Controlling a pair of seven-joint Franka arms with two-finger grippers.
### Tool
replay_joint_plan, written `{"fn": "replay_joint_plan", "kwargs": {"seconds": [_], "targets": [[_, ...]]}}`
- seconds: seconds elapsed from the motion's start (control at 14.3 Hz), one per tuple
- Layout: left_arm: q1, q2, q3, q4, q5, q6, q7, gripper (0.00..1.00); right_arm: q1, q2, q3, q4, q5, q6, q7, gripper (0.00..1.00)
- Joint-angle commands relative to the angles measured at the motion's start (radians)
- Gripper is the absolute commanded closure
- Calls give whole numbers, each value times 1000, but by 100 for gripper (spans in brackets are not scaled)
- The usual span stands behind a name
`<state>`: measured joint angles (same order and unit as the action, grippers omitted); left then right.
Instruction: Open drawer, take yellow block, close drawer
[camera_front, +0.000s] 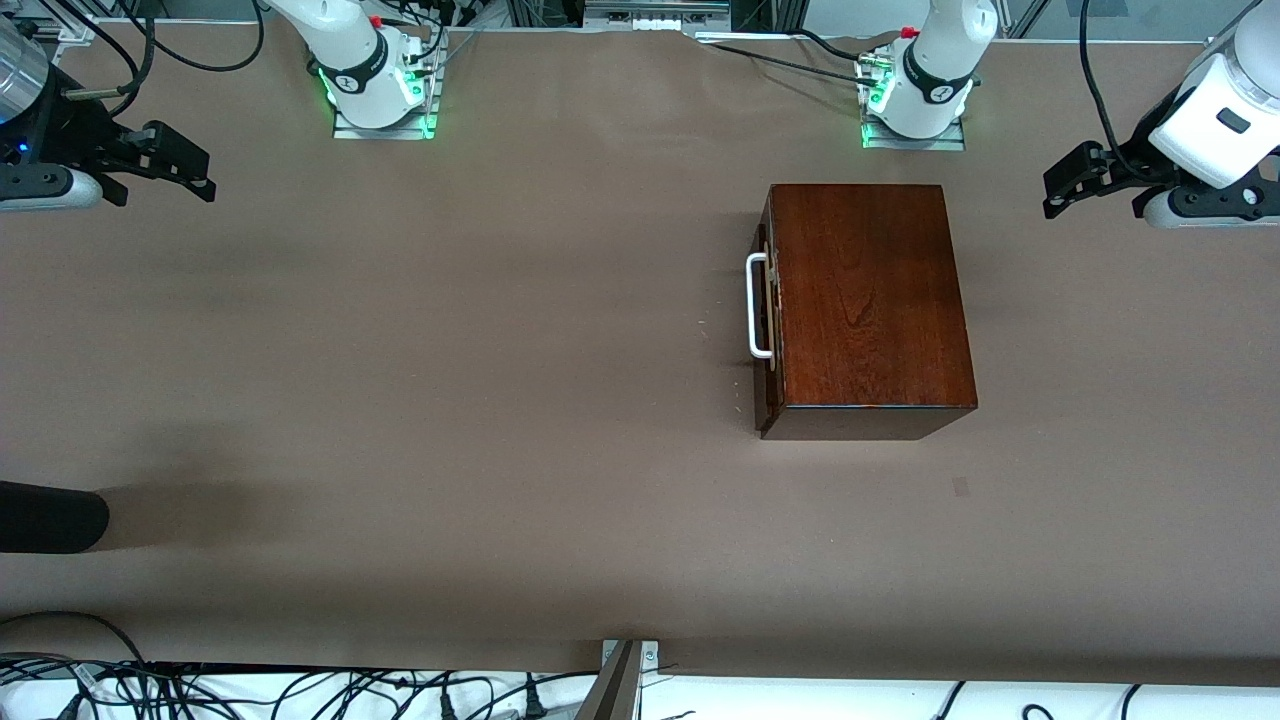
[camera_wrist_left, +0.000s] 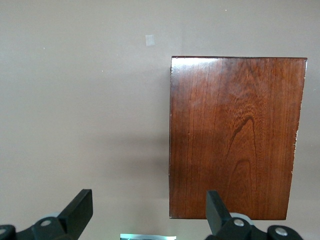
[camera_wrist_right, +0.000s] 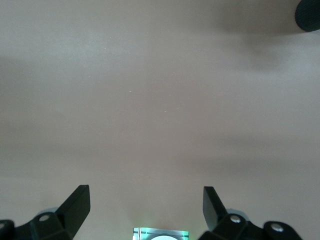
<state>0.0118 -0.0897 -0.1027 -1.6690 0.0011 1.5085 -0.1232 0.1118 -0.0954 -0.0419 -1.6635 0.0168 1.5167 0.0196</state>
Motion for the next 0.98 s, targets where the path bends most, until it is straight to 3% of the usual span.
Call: {"fn": "replay_joint_plan", "kwargs": {"seconds": [0.0, 0.91], "targets": [[-3, -4, 0, 14, -15, -2, 10, 0, 8, -13, -9, -4, -1, -13, -4, 0], [-4, -7, -14, 15, -16, 7, 10, 0, -3, -4, -12, -7, -1, -15, -6, 0]]}}
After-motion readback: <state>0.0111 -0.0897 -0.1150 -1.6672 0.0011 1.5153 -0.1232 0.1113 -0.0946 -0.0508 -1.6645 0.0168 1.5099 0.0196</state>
